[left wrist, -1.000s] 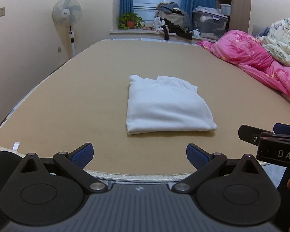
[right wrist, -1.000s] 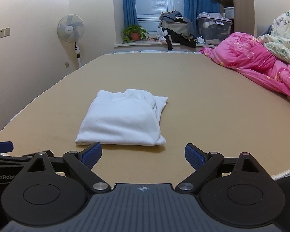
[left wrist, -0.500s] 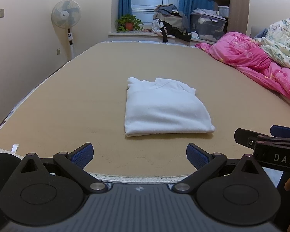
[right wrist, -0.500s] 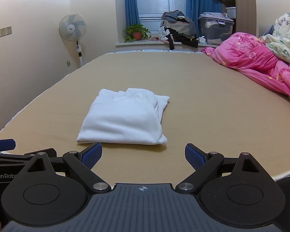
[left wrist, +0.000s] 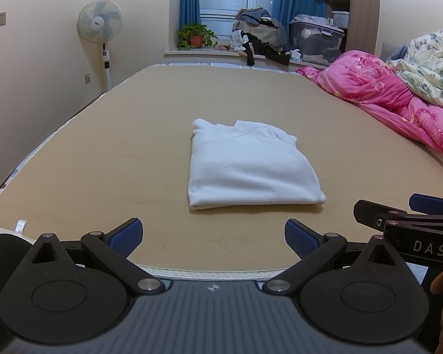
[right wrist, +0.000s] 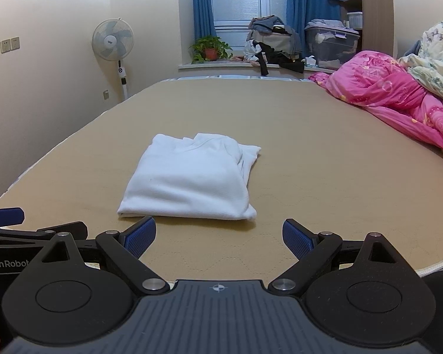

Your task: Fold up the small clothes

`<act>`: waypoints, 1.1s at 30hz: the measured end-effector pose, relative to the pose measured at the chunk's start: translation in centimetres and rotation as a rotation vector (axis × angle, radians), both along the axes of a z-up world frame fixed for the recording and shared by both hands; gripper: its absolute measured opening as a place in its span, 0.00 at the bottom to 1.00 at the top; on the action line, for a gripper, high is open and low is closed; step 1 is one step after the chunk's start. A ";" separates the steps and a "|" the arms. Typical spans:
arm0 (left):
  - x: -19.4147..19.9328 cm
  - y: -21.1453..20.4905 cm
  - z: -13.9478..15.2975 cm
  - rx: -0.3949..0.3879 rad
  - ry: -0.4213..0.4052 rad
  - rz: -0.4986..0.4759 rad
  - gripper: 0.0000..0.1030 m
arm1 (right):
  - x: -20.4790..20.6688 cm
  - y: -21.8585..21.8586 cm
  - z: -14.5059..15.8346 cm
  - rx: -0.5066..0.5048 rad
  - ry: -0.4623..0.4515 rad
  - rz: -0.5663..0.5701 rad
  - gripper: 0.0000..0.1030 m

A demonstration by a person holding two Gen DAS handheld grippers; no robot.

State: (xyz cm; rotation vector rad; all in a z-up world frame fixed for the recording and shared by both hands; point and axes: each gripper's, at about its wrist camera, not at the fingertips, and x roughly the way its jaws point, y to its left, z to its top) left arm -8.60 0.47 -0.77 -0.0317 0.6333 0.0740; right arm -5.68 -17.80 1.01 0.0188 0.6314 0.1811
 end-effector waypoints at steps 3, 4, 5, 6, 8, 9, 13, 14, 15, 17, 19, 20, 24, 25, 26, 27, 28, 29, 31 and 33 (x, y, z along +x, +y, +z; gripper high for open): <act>0.1 0.1 0.0 0.000 0.001 0.000 0.99 | 0.0 -0.1 -0.1 0.000 0.001 0.001 0.90; 0.1 0.1 0.0 -0.001 0.001 0.000 0.99 | 0.0 -0.2 -0.1 0.000 0.002 0.002 0.90; 0.0 0.1 0.0 0.000 0.001 0.001 0.99 | 0.0 -0.2 -0.1 0.000 0.003 0.002 0.90; 0.0 0.1 0.0 0.001 0.001 0.000 0.99 | 0.0 -0.5 -0.1 0.001 0.004 0.006 0.90; 0.1 0.1 0.0 0.001 0.001 -0.001 0.99 | 0.0 -0.5 -0.1 0.000 0.004 0.005 0.90; 0.1 0.1 0.0 0.001 0.002 -0.001 0.99 | 0.0 -0.6 -0.1 0.000 0.003 0.005 0.90; 0.1 0.0 0.0 0.001 0.002 0.000 0.99 | 0.0 -0.7 -0.2 0.003 0.006 0.005 0.90; 0.1 0.0 0.0 0.001 0.002 0.000 0.99 | 0.0 -0.7 -0.2 0.003 0.007 0.005 0.90; 0.1 0.0 0.0 0.001 0.001 0.000 0.99 | 0.1 -0.8 -0.2 0.003 0.007 0.006 0.90; 0.0 0.0 0.0 0.001 0.002 0.000 0.99 | 0.1 -0.8 -0.3 0.003 0.008 0.006 0.90; 0.0 0.0 0.0 0.000 0.002 0.000 0.99 | 0.1 -0.8 -0.2 0.003 0.008 0.006 0.90; 0.0 0.0 0.0 0.001 0.002 0.000 0.99 | 0.0 -0.9 -0.2 0.003 0.008 0.006 0.90; 0.0 0.0 -0.1 0.001 0.003 0.000 0.99 | 0.0 -0.9 -0.2 0.002 0.008 0.006 0.90; 0.0 0.0 -0.1 0.001 0.003 0.000 0.99 | 0.0 -0.9 -0.2 0.003 0.008 0.006 0.90; 0.0 0.0 -0.1 0.001 0.003 0.000 0.99 | 0.0 -0.9 -0.2 0.003 0.008 0.006 0.90; 0.0 0.0 -0.1 0.001 0.003 0.000 0.99 | 0.0 -0.9 -0.2 0.002 0.008 0.006 0.90; 0.0 0.0 0.0 0.000 0.003 0.000 0.99 | 0.0 -0.9 -0.2 0.002 0.008 0.006 0.90; 0.0 0.0 0.0 0.000 0.003 0.000 0.99 | 0.0 -0.9 -0.2 0.002 0.008 0.006 0.90; 0.0 0.0 0.0 0.000 0.003 0.000 0.99 | 0.0 -1.0 -0.2 0.003 0.008 0.007 0.90; 0.0 0.0 0.0 0.000 0.003 0.000 0.99 | 0.0 -1.0 -0.1 0.003 0.008 0.007 0.90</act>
